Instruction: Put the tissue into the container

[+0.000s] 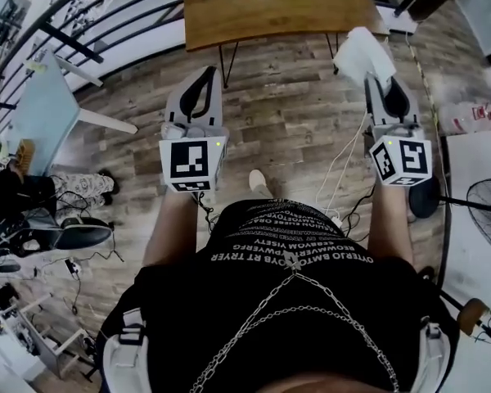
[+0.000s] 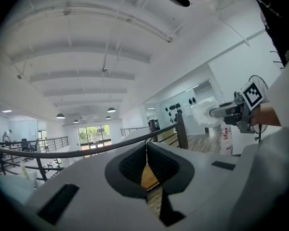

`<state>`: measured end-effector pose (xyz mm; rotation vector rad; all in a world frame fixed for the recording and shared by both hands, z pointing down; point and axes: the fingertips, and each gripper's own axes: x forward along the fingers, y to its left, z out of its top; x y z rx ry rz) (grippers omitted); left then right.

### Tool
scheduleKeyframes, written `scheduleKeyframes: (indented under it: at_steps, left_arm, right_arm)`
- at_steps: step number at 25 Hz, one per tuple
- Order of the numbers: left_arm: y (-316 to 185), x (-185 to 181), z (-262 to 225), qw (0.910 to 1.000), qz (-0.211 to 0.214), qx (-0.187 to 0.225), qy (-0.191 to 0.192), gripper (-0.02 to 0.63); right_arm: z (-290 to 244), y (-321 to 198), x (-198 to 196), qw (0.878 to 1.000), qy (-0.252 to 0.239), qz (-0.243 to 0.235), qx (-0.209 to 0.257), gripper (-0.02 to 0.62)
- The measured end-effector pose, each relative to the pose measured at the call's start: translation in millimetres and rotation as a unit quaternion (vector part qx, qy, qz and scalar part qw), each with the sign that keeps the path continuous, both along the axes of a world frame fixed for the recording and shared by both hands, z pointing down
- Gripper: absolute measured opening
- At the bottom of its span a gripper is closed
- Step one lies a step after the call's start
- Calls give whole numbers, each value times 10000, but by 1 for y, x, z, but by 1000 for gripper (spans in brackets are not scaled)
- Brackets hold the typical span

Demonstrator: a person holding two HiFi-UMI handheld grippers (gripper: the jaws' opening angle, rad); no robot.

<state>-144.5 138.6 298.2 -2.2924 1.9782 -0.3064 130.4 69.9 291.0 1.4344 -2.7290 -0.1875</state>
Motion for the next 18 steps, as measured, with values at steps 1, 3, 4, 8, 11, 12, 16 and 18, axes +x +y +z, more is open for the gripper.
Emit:
scheduleKeyframes:
  at_steps: [1,3,4,8,11,12,16,18]
  left_arm:
    - [-6,-8,3,10000,13,-36,17,30]
    - [-17,-24,9,9999,46,-122,62,29]
    - [-23,-30,11,9998,67,-135,90,29]
    - [-39,-35,10,9994,241,-53,250,29]
    - [-52,-26,7,9988,427,-48,232,29]
    - [-56,-25,7,9986,466,-50,228,29]
    - [-66,-23,13,9981,513,-124,305,29]
    - [-78,-23,18,9982,493,-151,291,29]
  right_arm:
    - [0,-5,-7,10000,19,38,16,117]
    - [2,-13,-19,9999,29,126,-18,117]
    - [2,-17,-24,9999,29,159,-42,117]
    - [-3,-21,-31,9996,155,230,-50,117]
    - [-5,-27,-14,9989,209,425,-65,117]
    - [-6,-30,-8,9984,215,511,-63,117]
    - [-4,-38,5,9975,215,660,-101,117]
    - [-4,-49,6,9976,202,651,-90,117]
